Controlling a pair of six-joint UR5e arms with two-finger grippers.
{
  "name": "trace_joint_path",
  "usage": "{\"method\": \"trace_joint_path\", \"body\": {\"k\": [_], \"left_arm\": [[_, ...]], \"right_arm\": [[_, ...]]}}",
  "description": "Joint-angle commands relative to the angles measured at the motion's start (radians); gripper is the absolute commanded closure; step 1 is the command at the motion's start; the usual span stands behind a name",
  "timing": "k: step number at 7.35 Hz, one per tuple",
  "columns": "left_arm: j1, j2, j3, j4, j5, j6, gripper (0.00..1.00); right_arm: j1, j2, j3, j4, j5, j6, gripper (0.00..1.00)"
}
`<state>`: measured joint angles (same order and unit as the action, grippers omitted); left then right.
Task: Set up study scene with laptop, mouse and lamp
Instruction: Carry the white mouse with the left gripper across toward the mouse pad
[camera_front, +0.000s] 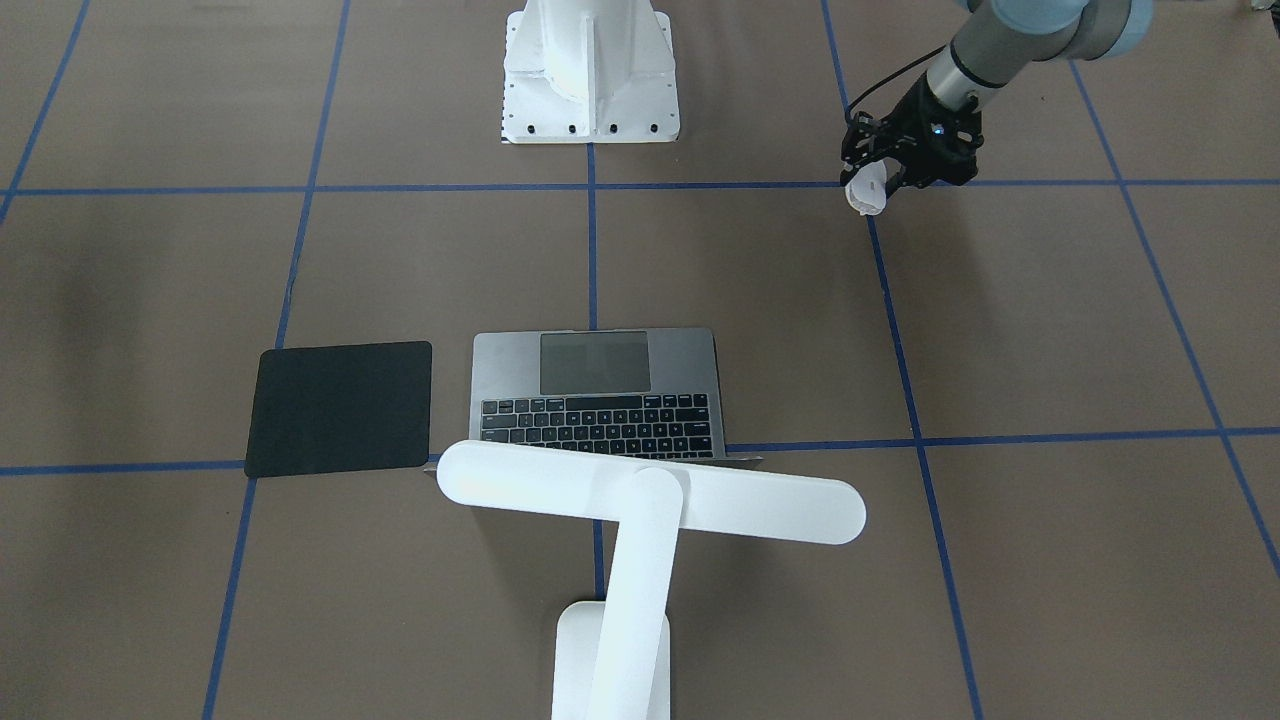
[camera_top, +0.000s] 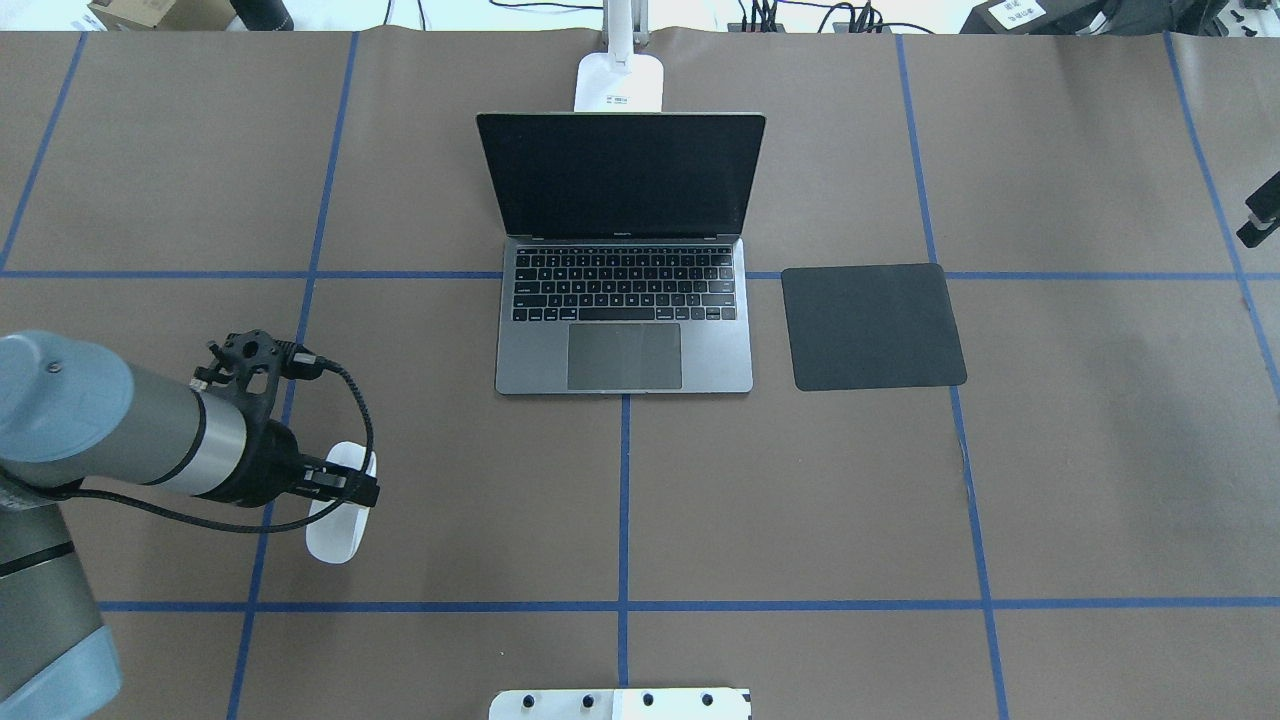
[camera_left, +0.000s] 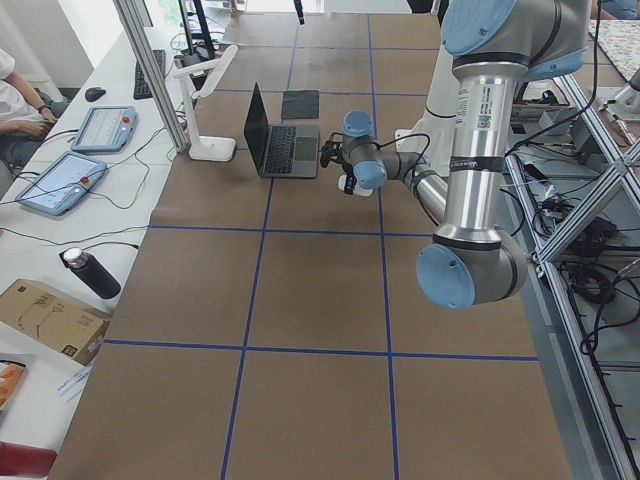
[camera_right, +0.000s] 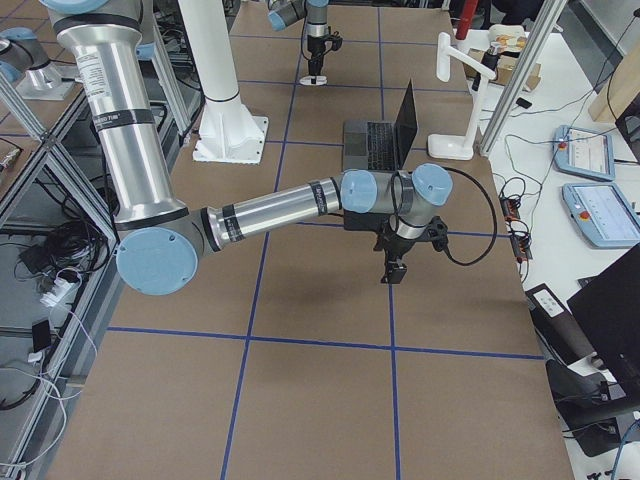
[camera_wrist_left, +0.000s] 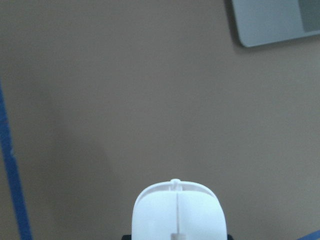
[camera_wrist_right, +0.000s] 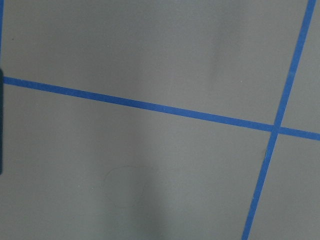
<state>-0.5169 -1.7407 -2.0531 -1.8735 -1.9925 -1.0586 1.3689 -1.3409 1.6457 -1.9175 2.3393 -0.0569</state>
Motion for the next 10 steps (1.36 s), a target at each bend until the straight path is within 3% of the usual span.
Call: {"method": "trace_joint_path", "body": {"k": [1, 4, 6, 8, 10], "left_arm": [[0.006, -0.347, 0.101, 0.291, 0.023, -0.079, 0.43], [0.014, -0.659, 0.406, 0.289, 0.055, -0.213, 0.43], [0.020, -0.909, 0.708, 0.268, 0.093, -0.268, 0.43], [0.058, -1.124, 1.033, 0.171, 0.159, -0.302, 0.43], [0.072, -1.261, 1.282, 0.045, 0.248, -0.311, 0.43]], "right_arm": [[-0.002, 0.002, -0.013, 0.029, 0.000, 0.000, 0.02], [-0.005, 0.002, -0.072, 0.107, 0.000, 0.002, 0.02], [-0.013, 0.003, -0.070, 0.107, 0.000, 0.002, 0.02], [-0.030, 0.031, -0.098, 0.107, 0.000, 0.002, 0.02], [-0.030, 0.037, -0.107, 0.107, 0.000, 0.003, 0.02]]}}
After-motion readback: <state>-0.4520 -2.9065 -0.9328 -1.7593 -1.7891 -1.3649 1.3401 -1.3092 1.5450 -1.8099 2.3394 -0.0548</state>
